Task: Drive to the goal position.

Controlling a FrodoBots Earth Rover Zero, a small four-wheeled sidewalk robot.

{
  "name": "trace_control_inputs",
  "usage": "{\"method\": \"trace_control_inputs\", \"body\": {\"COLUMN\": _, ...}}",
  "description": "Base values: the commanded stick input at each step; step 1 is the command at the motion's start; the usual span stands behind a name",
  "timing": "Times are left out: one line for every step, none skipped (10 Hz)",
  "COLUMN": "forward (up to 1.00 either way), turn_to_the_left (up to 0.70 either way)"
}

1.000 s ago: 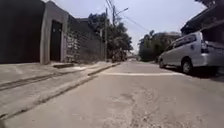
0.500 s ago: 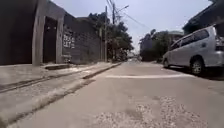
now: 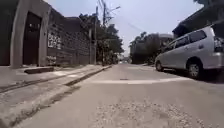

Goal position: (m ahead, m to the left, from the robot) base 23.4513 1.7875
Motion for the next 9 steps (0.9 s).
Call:
{"method": "trace_control_inputs", "body": {"forward": 1.00, "turn_to_the_left": -0.09}}
{"method": "trace_control_inputs", "body": {"forward": 1.00, "turn_to_the_left": -0.38}}
{"method": "trace_control_inputs", "body": {"forward": 1.00, "turn_to_the_left": -0.38}}
{"method": "trace_control_inputs", "body": {"forward": 1.00, "turn_to_the_left": -0.15}}
{"method": "trace_control_inputs", "body": {"forward": 1.00, "turn_to_the_left": 0.02}}
{"method": "trace_control_inputs", "body": {"forward": 1.00, "turn_to_the_left": 0.02}}
{"method": "trace_control_inputs", "body": {"forward": 1.00, "turn_to_the_left": 0.02}}
{"method": "trace_control_inputs", "body": {"forward": 1.00, "turn_to_the_left": 0.02}}
{"method": "trace_control_inputs", "body": {"forward": 1.00, "turn_to_the_left": 0.02}}
